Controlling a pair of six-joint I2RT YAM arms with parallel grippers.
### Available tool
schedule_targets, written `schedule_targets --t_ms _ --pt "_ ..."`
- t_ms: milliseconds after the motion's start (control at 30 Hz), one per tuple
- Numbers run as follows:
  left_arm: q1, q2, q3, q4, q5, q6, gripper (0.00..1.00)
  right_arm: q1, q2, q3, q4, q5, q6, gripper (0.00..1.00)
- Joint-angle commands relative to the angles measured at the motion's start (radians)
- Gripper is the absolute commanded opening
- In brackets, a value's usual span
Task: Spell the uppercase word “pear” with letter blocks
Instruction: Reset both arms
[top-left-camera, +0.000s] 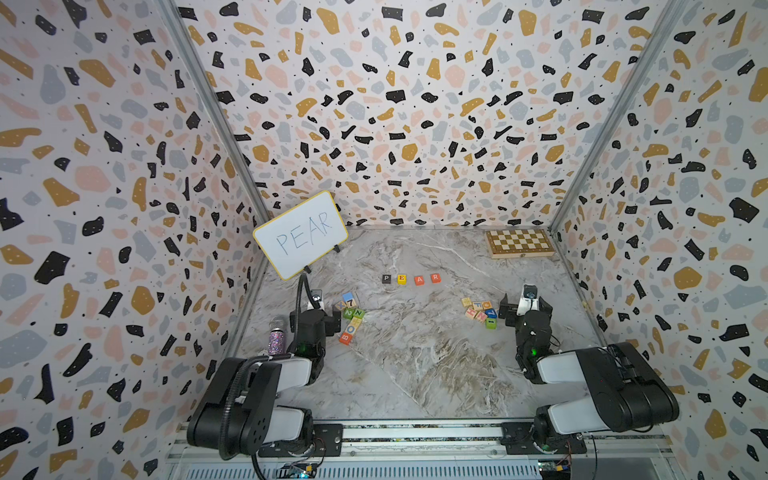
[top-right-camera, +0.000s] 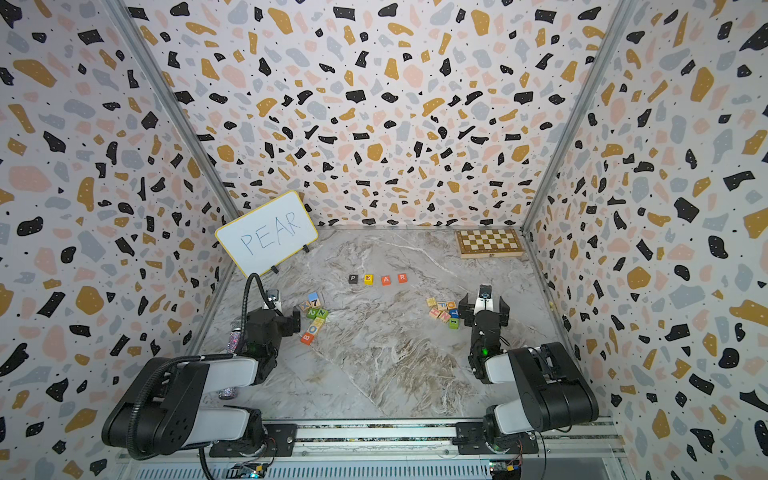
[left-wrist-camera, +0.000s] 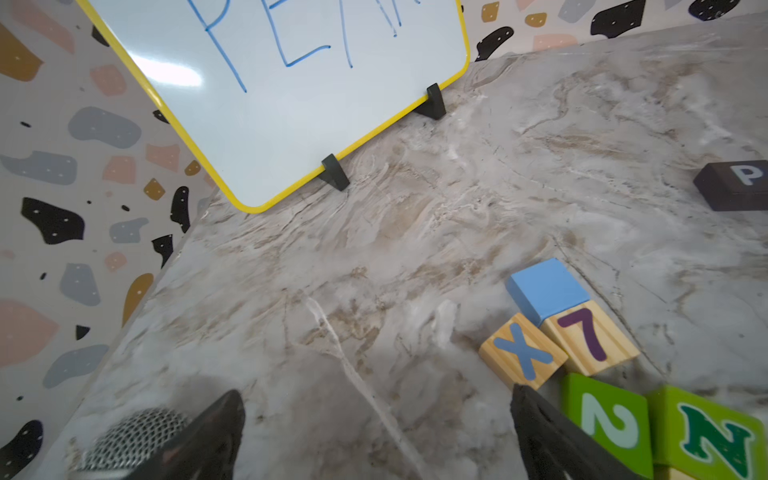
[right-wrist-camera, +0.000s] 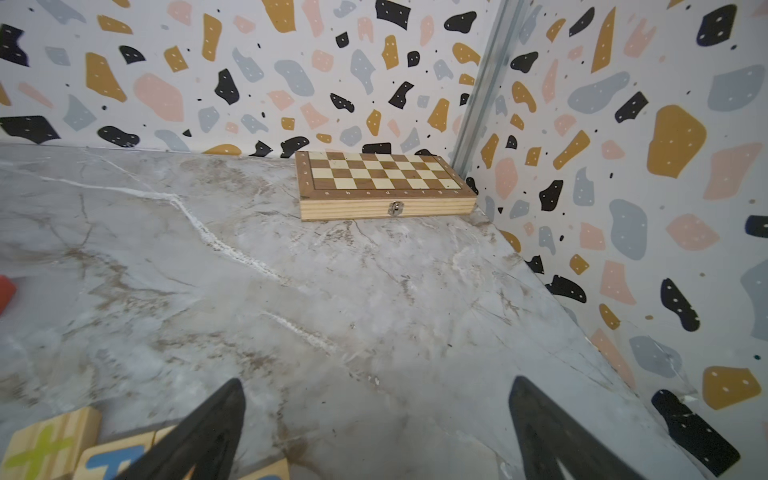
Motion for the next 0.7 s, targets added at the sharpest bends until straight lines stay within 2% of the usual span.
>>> schedule_targets --t_ms 0,133,167,233,300,367,667 --pt "0.004 0.022 0.035 0.105 0.071 0.018 0.99 -0.012 -0.031 -0.069 0.173 -0.126 -0.038 0.99" --pt "0.011 0.017 0.047 0.071 0.082 0.013 0.99 -0.031 0.052 -0.067 0.257 -0.22 -0.063 1.0" --pt "0.011 0.014 0.049 0.064 0.084 0.013 0.99 -0.043 0.026 -0.056 0.196 -0.221 -0.044 0.99" --pt "0.015 0.019 0.067 0.039 0.084 0.01 0.99 -0.071 0.034 -0.052 0.198 -0.239 -0.019 1.0" --pt "0.039 0.025 0.095 -0.007 0.114 -0.01 0.99 -0.089 0.047 0.033 0.04 -0.231 0.01 1.0" --pt "0.062 0.027 0.107 -0.03 0.135 -0.024 0.99 -0.13 0.052 0.044 0.015 -0.302 0.029 0.99" --pt "0.064 0.025 0.107 -0.031 0.136 -0.025 0.99 -0.114 0.06 0.06 -0.007 -0.293 0.014 0.99"
